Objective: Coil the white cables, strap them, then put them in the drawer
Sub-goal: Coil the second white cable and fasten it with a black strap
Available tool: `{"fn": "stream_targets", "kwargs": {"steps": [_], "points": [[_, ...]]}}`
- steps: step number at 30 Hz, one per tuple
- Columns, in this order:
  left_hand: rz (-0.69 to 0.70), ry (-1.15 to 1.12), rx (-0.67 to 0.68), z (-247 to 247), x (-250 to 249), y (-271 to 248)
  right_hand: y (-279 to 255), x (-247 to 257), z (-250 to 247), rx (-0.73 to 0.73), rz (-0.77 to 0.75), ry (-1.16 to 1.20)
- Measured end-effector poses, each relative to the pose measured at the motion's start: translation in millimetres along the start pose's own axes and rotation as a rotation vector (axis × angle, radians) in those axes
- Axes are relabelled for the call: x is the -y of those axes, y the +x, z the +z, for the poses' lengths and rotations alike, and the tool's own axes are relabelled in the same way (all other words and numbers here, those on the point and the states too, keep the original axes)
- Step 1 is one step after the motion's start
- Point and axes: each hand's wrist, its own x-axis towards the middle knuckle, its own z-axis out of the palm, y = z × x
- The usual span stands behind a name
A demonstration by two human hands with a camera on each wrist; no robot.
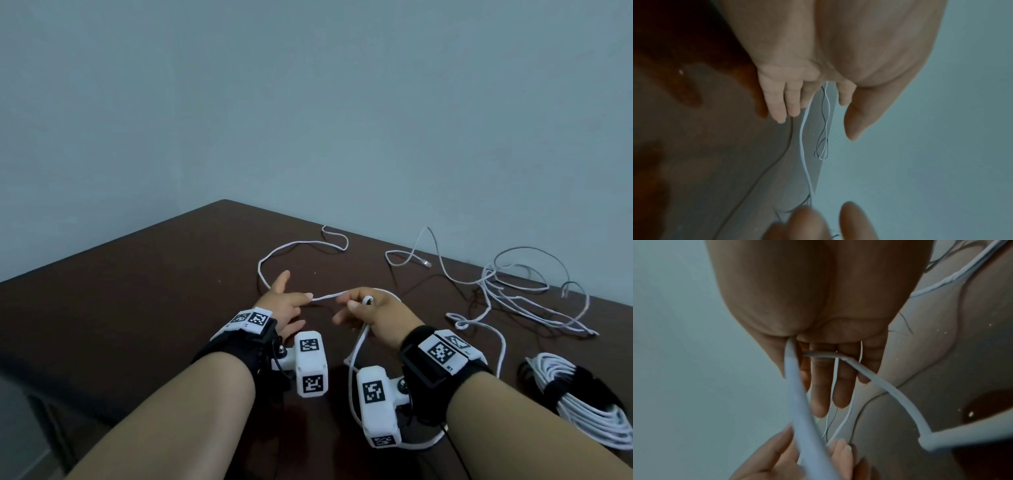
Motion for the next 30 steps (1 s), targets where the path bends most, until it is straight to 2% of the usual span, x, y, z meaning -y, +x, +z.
{"fn": "stream_targets", "kwargs": {"steps": [4,8,10,13,16,18,21,24,26,30], "points": [[0.074,-0.011,-0.046,5,0,6,-4,-5,-6,0.019,0.004,-0.080],[0.171,-0.073,0.084,8,-7,1,-5,-11,-11,-0.019,0.015,-0.086],[0.267,-0.124,0.078,11,-17,-3,-4,-12,-11,-0.051,0.032,-0.128],[0.356,-0.210,0.082,14,-31,-11,-1,-13,-12,-0.172,0.068,-0.332],[0.401,-0.106,0.102,14,-30,-23,2,-13,-15,-0.329,0.092,-0.422],[0.404,0.072,0.169,15,-20,-35,8,-14,-16,-0.379,0.090,-0.220],[0.344,0.275,0.327,20,-4,-51,15,-9,-12,-0.356,0.109,0.253],[0.286,0.335,0.387,22,3,-58,13,0,-6,-0.356,0.088,0.622],[0.227,0.223,0.313,23,3,-61,8,8,-2,-0.349,0.128,0.691],[0.107,-0.137,0.037,21,-1,-53,-8,13,-1,-0.231,0.152,0.648]]}}
